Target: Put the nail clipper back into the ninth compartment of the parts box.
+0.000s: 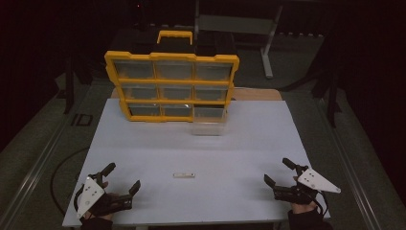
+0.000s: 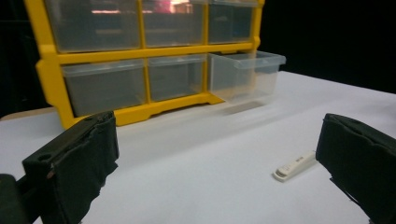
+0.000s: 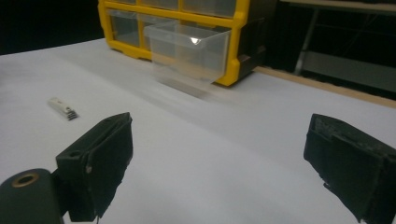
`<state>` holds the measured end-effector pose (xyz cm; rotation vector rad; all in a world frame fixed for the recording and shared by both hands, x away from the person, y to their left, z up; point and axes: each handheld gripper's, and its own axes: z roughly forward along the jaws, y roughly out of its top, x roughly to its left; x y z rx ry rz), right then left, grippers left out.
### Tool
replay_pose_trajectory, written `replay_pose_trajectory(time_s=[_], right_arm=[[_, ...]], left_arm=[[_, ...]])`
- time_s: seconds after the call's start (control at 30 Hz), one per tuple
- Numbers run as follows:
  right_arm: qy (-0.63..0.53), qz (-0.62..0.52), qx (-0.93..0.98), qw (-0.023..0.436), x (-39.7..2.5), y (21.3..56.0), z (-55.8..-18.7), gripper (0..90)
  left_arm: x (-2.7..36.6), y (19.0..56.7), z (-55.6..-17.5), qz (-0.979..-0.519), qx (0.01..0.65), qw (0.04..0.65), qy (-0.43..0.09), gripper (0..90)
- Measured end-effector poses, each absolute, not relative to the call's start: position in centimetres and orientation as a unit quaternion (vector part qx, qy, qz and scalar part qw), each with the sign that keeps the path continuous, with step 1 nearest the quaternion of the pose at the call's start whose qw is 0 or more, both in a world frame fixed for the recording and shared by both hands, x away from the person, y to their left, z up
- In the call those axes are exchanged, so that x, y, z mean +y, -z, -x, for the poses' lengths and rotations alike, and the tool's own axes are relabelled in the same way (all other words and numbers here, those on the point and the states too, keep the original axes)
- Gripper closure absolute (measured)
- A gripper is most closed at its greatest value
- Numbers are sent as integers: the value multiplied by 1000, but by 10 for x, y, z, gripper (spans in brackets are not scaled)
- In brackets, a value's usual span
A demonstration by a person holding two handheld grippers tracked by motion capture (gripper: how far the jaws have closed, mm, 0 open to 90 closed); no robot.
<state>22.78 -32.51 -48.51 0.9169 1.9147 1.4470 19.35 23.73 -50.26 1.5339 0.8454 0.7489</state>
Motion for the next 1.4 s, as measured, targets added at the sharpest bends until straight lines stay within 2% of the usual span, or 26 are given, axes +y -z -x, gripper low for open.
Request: replay_pose_trajectory(time_s=[0.3, 0.9, 1.13, 1.4], right_arm=[[-541, -336, 724, 266, -323, 488, -229, 81], [-528, -331, 740, 252, -319, 482, -231, 81], [-530, -326, 740, 254, -322, 470, -234, 81], [-541, -304, 748, 236, -317, 456, -243, 80]], left_arm=[[236, 499, -200, -669, 344, 592, -289, 3], [238, 499, -198, -666, 347, 590, -296, 3], [237, 498, -197, -665, 345, 592, -296, 3], [237, 498, -197, -665, 344, 596, -291, 3]])
